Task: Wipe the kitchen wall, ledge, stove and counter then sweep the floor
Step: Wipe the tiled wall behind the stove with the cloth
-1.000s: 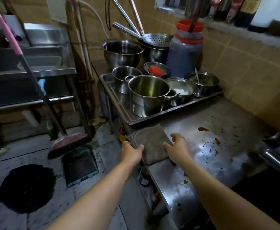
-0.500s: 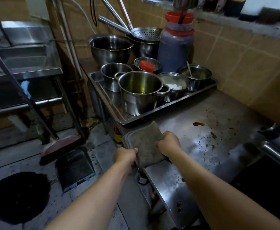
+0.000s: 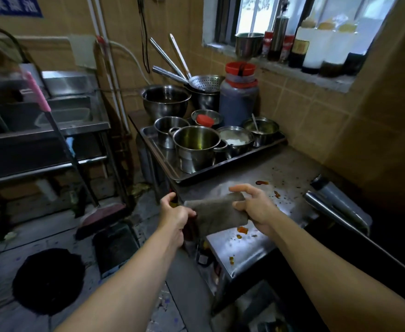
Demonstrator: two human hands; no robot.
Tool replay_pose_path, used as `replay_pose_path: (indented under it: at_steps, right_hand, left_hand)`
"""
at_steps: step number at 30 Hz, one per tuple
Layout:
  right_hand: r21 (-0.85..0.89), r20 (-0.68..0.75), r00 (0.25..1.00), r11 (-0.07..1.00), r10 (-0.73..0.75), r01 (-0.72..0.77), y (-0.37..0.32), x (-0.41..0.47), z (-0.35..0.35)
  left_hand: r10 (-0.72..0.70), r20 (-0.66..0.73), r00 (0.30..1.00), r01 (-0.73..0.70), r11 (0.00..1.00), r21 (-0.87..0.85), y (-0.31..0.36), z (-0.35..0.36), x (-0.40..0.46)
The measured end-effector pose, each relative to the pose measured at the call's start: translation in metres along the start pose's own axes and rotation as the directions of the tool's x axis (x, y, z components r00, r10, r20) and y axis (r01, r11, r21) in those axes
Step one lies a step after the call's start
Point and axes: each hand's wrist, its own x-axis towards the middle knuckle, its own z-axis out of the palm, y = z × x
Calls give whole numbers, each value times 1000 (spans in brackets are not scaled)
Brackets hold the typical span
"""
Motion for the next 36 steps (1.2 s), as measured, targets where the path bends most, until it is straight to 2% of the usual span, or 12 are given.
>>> replay_pose_path:
  at_steps: [4,7,9,11,14,17,20,24,27,32,34,36]
  right_hand:
    - [-162,71,992,980,-105,116,1,-62,-39]
    - [-449,13,969,865,-245,225,5,-113,-68]
    - [-566,-9,952,786,-305,247,9,-138,-84]
    - [-591,6,950,766,-311,254,16,-163,-104]
    - [-493,28,958,830,-286,262,28,-196,-134]
    - [-404,1,960,878,-279,255,34,-225,-159]
    - [-323,-57,952,908,-301,267,34,-237,-170]
    - [-466,-158,923,850,-352,244,39,-244,-188]
    - [-529,-275,886,828,-373,185,43,-248,-196]
    - [-664,-454,776,747,-438,34,56,-255,-206]
    - [-646,-458,792,763,-403,14,62,-260,-206]
    - [-583,-461,828,812,-320,-10,70,-264,-205]
  left_hand:
    - [39,181,983,-57,994,96,-9,7,-69]
    - [85,297,951,-166,951,261,-25,19,-125]
    - [91,342,935,-234,883,406,-37,29,-153]
    - [131,355,926,-313,792,525,-51,38,-178]
    - [178,394,902,-394,711,582,-69,53,-211]
    - [154,465,872,-445,647,619,-76,68,-235]
    - [65,577,814,-470,656,591,-76,81,-251]
    - [-44,742,669,-494,719,489,-77,111,-267]
    - [-101,805,585,-410,819,401,-81,130,-267]
    - [-32,806,591,-419,842,341,-95,153,-253]
    - [-7,813,582,-424,851,310,-103,162,-250]
    - [19,843,538,-434,863,258,-111,172,-252]
